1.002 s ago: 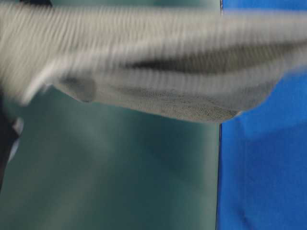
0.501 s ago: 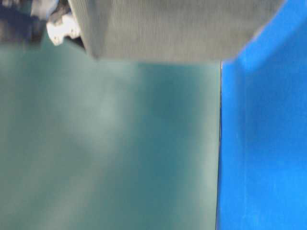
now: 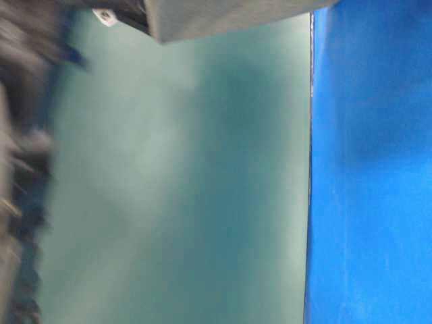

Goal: Fold a large towel.

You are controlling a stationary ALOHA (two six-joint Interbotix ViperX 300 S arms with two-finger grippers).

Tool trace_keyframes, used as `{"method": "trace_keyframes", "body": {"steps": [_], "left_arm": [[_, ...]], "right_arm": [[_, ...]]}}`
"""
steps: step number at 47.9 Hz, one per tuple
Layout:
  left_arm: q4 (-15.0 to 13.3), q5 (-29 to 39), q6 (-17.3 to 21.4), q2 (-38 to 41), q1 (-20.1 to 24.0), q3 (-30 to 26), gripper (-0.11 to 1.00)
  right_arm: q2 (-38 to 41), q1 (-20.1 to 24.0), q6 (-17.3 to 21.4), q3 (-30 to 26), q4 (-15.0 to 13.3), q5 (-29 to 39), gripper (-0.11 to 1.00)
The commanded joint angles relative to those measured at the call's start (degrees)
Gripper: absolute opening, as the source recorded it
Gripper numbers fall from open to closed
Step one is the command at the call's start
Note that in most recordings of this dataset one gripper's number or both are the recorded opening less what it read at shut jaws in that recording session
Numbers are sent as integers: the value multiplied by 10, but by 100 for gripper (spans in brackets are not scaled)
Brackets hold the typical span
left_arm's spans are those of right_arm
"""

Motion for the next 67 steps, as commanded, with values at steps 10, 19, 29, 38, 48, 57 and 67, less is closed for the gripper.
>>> {"method": "trace_keyframes", "body": {"steps": [10, 19, 29, 38, 48, 57, 67], "left_arm": [[-3, -47, -163, -120, -50, 204, 3], [-2, -84, -197, -160, -78, 295, 3], [-3, -83, -207, -175, -84, 338, 3], [-2, -73, -206, -178, -76, 343, 11], [0, -70, -201, -178, -65, 339, 65], [0, -5, -202, -207, -57, 338, 72], [4, 95, -199, -288, -36, 349, 72]], "right_arm": [[136, 34, -2, -97, -5, -59, 3], [220, 67, -4, -158, -5, -60, 3], [252, 74, -7, -181, -6, -62, 3], [254, 81, -26, -178, -6, -67, 4], [254, 100, -65, -177, -6, -67, 38], [247, 105, -88, -175, -6, -35, 63], [187, 121, -96, -162, -6, 16, 62]]}}
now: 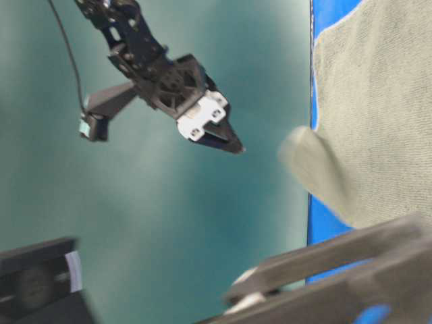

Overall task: Fold a large towel.
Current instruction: 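Grasp the towel's far short edge corners with both grippers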

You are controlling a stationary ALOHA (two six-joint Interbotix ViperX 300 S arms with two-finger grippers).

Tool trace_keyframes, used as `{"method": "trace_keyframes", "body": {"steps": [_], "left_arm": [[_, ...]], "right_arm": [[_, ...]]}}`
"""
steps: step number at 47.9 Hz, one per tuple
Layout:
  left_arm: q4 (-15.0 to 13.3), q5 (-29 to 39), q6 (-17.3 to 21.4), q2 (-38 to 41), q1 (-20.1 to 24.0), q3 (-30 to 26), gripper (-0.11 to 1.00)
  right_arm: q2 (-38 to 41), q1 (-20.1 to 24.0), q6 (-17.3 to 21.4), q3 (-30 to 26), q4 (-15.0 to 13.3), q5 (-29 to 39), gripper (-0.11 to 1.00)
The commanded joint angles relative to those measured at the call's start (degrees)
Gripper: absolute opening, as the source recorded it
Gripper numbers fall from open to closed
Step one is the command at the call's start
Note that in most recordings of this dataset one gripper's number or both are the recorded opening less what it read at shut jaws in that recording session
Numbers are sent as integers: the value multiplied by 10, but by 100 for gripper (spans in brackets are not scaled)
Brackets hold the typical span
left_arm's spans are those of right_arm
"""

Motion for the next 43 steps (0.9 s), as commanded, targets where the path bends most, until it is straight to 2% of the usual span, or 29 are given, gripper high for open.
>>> {"method": "trace_keyframes", "body": {"steps": [1, 9, 18, 21, 26, 35, 43], "left_arm": [[4, 29, 4, -55, 14, 0, 72], [10, 29, 29, -138, 54, 29, 72], [10, -38, 102, -223, 144, 91, 72], [10, -61, 134, -246, 186, 113, 72], [10, -75, 184, -261, 246, 126, 72], [10, -87, 243, -229, 328, 125, 72], [9, -110, 250, -149, 385, 103, 72]], "right_arm": [[-51, 15, -2, 4, -2, 13, 62], [-144, 41, -1, 59, -1, 17, 62], [-272, 46, 10, 160, 10, -22, 61], [-309, 41, 15, 187, 12, -31, 61], [-351, 30, 27, 221, 13, -29, 61], [-346, 0, 41, 257, 14, -7, 61], [-267, -35, 41, 253, 13, -26, 61]]}}
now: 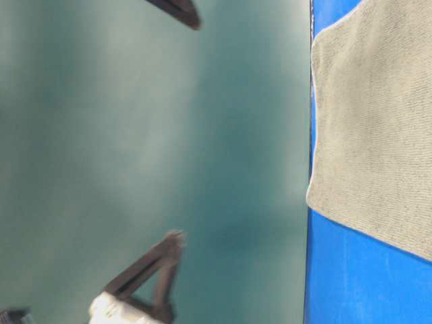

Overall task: Fold a large towel.
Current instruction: 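Grasp the towel's far short edge corners with both grippers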

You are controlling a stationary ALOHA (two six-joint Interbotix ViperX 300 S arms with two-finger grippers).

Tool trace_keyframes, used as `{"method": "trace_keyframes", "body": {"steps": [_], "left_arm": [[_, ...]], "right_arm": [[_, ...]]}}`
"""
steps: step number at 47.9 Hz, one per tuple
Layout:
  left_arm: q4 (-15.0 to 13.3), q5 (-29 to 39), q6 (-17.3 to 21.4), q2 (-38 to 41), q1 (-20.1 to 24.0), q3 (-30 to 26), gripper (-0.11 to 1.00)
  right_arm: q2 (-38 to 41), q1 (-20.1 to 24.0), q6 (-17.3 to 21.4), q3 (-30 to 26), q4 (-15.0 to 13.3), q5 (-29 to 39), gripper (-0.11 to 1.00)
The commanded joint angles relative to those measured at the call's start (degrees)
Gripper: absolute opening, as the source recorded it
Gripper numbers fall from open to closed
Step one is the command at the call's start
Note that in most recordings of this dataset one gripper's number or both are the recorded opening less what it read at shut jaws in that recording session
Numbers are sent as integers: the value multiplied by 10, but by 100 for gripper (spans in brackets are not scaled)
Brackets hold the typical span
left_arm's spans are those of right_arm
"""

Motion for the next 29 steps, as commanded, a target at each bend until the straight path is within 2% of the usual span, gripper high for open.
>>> {"method": "trace_keyframes", "body": {"steps": [1, 9, 17, 29], "left_arm": [[1, -17, 3, 35, 26, -24, 72], [0, -46, 4, 127, 77, -50, 72], [1, -87, 4, 216, 117, -71, 71], [1, -125, 6, 319, 135, -120, 71]], "right_arm": [[42, -15, 1, -15, 1, -21, 61], [162, -53, -4, -50, -3, -62, 61], [267, -89, -9, -95, -13, -73, 61], [365, -109, -10, -144, -24, -88, 61]]}}
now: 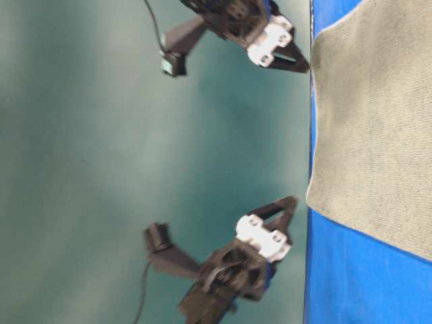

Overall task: Fold a large towel.
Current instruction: 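Grasp the towel's far short edge corners with both grippers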

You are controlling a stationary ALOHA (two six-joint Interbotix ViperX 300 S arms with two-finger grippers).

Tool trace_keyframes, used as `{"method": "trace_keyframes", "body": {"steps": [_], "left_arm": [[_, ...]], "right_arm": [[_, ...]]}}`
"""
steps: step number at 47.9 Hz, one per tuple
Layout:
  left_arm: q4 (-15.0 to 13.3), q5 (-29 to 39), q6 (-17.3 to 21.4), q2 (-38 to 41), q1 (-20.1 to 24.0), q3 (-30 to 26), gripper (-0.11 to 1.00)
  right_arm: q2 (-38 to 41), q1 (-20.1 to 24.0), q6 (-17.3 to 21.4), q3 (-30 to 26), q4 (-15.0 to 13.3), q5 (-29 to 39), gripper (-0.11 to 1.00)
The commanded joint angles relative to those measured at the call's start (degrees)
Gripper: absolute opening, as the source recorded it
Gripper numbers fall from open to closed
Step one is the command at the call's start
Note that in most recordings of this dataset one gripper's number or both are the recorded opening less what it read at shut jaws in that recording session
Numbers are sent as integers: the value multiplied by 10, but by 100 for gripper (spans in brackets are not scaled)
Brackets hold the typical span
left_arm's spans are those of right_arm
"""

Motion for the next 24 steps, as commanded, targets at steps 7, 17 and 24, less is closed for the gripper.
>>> {"method": "trace_keyframes", "body": {"steps": [7, 17, 24], "left_arm": [[-1, -14, 1, 55, 5, -56, 71], [-4, 21, 0, 101, 26, -82, 51], [-1, 35, 3, 100, 26, -83, 16]], "right_arm": [[49, -13, 1, -39, -3, -7, 61], [62, -14, 0, -46, -3, -4, 57], [58, -14, 0, -36, -4, -6, 23]]}}
